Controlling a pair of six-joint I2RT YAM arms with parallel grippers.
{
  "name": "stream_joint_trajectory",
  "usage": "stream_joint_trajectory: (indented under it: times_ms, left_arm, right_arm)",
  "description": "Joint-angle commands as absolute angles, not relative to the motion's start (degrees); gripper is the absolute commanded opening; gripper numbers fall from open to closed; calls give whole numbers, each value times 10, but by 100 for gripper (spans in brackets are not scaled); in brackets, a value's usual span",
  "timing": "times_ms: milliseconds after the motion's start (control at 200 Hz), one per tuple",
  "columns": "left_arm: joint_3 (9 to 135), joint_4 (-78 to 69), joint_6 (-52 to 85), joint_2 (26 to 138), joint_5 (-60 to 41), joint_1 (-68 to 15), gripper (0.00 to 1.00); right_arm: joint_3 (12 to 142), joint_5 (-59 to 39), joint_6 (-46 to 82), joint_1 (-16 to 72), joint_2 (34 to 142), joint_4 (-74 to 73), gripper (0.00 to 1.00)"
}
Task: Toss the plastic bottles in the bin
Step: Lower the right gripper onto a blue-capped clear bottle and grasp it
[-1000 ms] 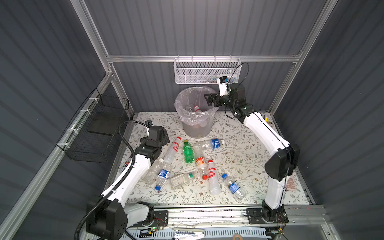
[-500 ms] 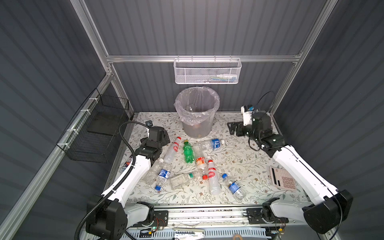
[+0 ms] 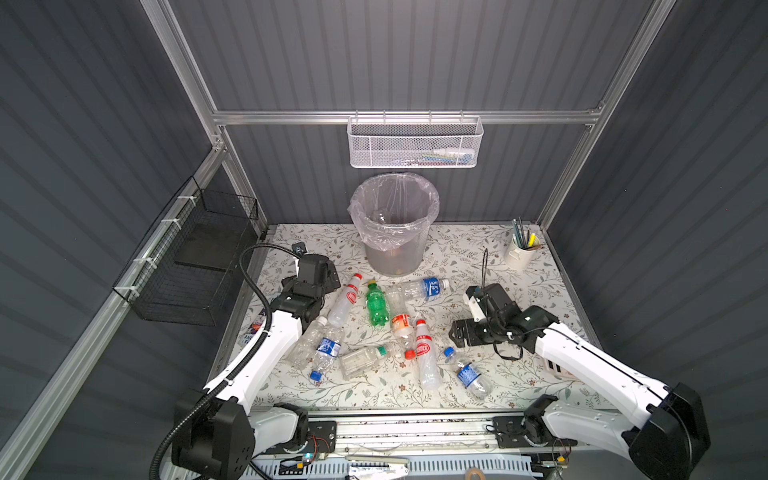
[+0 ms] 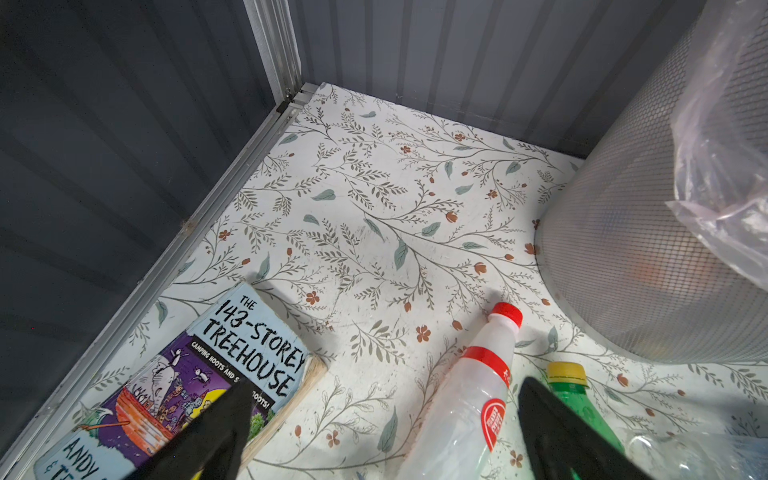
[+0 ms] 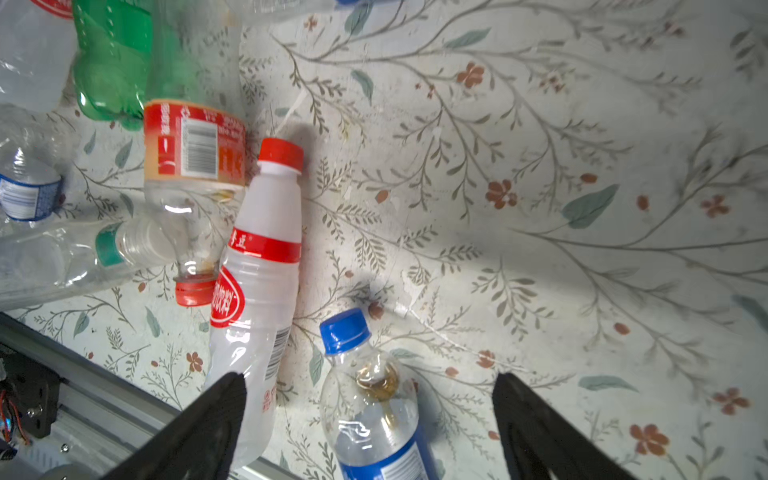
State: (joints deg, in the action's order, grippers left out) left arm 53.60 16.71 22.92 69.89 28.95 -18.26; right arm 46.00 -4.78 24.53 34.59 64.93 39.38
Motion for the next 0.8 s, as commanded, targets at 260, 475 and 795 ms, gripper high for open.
stream_joint_trajectory:
  times_ms: [260, 475, 795]
  left_arm:
    - [535, 167, 221, 697, 293, -179, 99]
    - [533, 168, 226, 697, 290, -179, 99]
    - [526, 173, 228, 685, 299, -179, 99]
  right_arm:
    - [415, -36, 324, 423, 676, 471, 92]
    - [396, -40, 336, 448, 716, 440, 87]
    - [410, -6, 317, 461, 770, 419, 57]
